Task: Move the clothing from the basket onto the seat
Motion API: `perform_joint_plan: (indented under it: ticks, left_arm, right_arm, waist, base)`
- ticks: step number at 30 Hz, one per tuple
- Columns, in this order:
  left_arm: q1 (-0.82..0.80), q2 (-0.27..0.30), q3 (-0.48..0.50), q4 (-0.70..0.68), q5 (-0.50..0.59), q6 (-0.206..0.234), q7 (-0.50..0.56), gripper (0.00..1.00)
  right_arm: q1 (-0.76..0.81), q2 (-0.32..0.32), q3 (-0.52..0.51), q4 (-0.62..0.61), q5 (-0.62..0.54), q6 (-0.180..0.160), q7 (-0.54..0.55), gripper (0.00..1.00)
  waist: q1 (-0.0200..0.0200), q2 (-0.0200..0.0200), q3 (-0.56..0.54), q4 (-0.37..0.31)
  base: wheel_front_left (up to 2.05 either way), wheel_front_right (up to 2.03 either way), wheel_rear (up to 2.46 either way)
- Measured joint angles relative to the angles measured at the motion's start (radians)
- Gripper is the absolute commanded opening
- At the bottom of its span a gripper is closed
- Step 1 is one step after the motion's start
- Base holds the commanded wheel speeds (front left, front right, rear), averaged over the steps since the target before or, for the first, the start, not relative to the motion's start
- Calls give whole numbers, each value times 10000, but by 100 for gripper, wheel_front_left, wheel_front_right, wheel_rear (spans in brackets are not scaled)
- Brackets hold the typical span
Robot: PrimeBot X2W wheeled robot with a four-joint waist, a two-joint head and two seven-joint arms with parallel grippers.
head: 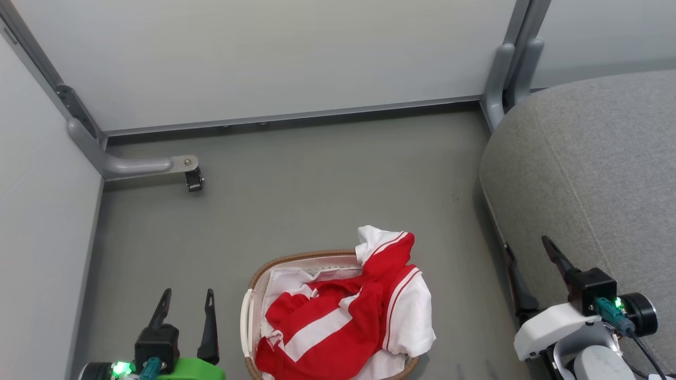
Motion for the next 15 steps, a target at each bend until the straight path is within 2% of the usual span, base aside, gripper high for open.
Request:
perform_joint_plan:
  ticks: [7,15]
  left_arm:
    - [-145,-138,-203,280,479,-290,-104,100]
    - [-1287,-378,-692,1106,581,-612,-163,100]
  right_arm:
    - [-238,15,-121,-188,-401,0,-119,100]
    - [-1152,105,36,-631,-479,2,-146,100]
  waist:
    - [0,0,405,-32]
    - [0,0,1585,-134]
  base:
    - [0,0,0]
    - [0,0,0]
